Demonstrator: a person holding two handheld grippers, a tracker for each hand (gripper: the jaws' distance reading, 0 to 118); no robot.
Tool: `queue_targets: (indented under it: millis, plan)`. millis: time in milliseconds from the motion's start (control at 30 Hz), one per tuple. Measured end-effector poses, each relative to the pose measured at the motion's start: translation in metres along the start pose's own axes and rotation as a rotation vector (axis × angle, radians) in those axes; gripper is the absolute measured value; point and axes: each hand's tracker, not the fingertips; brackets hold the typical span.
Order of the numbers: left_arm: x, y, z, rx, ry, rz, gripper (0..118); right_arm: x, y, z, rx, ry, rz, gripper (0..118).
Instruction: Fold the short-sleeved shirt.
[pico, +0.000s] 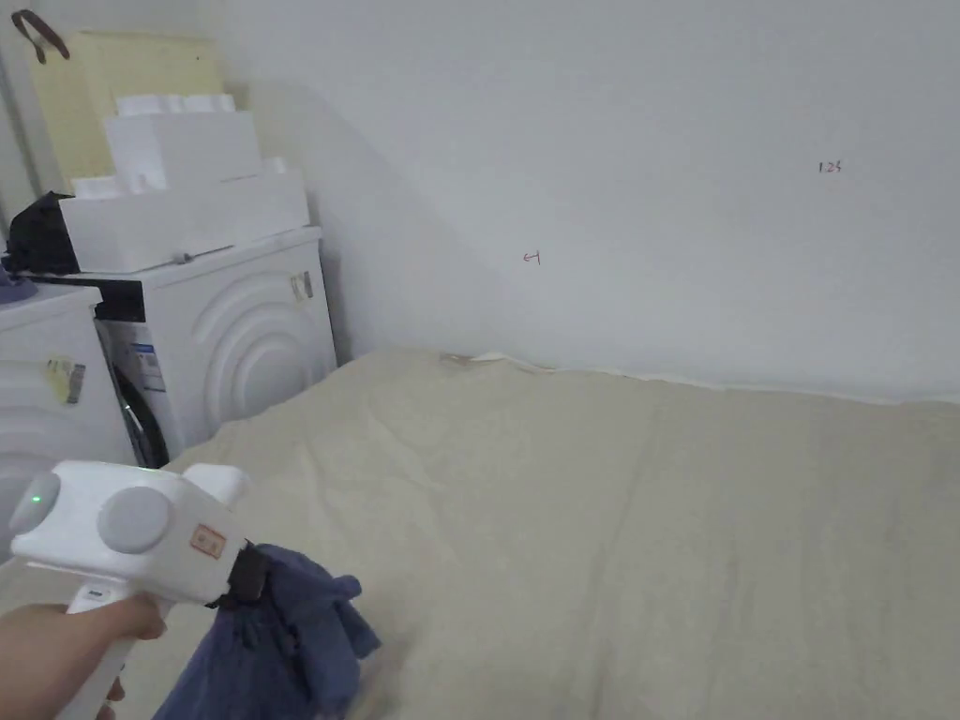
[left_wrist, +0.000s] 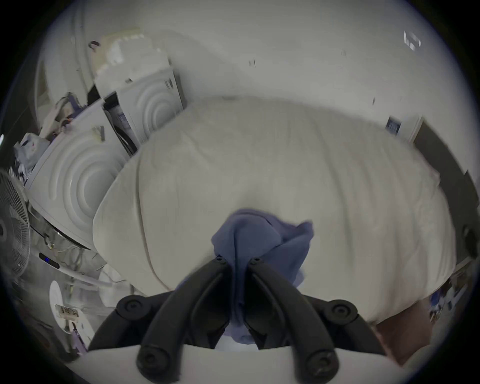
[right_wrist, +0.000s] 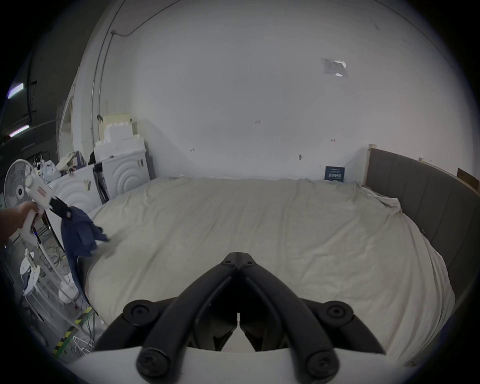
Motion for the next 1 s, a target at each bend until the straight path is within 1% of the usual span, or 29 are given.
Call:
queue_targets:
  millis: [67, 133, 233, 300, 367, 433, 500, 533, 567, 633, 700, 767, 867, 900, 933, 967, 1000]
  plan:
    - [0.004, 0.014, 0.043, 0.086, -0.045, 0.008, 8, 0.005, 0.004, 0.01, 0.022, -0.008, -0.013, 0]
    - [0.025, 0.027, 0.092, 0.185, -0.072, -0.05, 8, 0.01, 0.007, 0.019, 0.048, -0.02, -0.028, 0]
    - [0.06, 0.054, 0.161, 0.342, -0.198, -0.07, 8, 0.016, 0.014, 0.036, 0.08, -0.021, -0.062, 0]
    - [0.11, 0.07, 0.201, 0.414, -0.285, -0.101, 8, 0.022, 0.019, 0.045, 0.1, -0.028, -0.074, 0]
    - [0.159, 0.083, 0.223, 0.45, -0.348, -0.167, 8, 0.033, 0.019, 0.051, 0.124, -0.044, -0.078, 0]
    - [0.208, 0.095, 0.223, 0.439, -0.431, -0.233, 8, 0.042, 0.02, 0.057, 0.139, -0.058, -0.088, 0]
    - [0.269, 0.101, 0.213, 0.398, -0.535, -0.263, 8, 0.052, 0.019, 0.061, 0.144, -0.067, -0.099, 0]
    - [0.287, 0.109, 0.193, 0.352, -0.595, -0.266, 8, 0.056, 0.017, 0.062, 0.144, -0.071, -0.105, 0]
    - [0.323, 0.111, 0.175, 0.303, -0.643, -0.28, 8, 0.062, 0.014, 0.063, 0.141, -0.078, -0.113, 0]
    - [0.387, 0.108, 0.137, 0.198, -0.69, -0.316, 8, 0.068, 0.009, 0.064, 0.123, -0.094, -0.127, 0]
    - [0.453, 0.096, 0.085, 0.072, -0.725, -0.331, 8, 0.078, 0.002, 0.065, 0.096, -0.103, -0.144, 0]
    - [0.507, 0.076, 0.036, -0.052, -0.704, -0.345, 8, 0.086, -0.006, 0.064, 0.077, -0.114, -0.154, 0]
    - [0.561, 0.035, -0.032, -0.211, -0.642, -0.392, 8, 0.098, -0.016, 0.063, 0.042, -0.127, -0.162, 0]
    - [0.575, 0.02, -0.053, -0.275, -0.616, -0.388, 11, 0.104, -0.022, 0.062, 0.031, -0.131, -0.165, 0]
    - [0.581, 0.007, -0.067, -0.312, -0.618, -0.373, 21, 0.107, -0.025, 0.061, 0.021, -0.133, -0.168, 0]
    - [0.588, -0.004, -0.083, -0.349, -0.612, -0.329, 46, 0.111, -0.029, 0.06, 0.009, -0.135, -0.173, 0]
    - [0.591, -0.014, -0.097, -0.388, -0.598, -0.28, 87, 0.115, -0.032, 0.059, -0.001, -0.137, -0.179, 0]
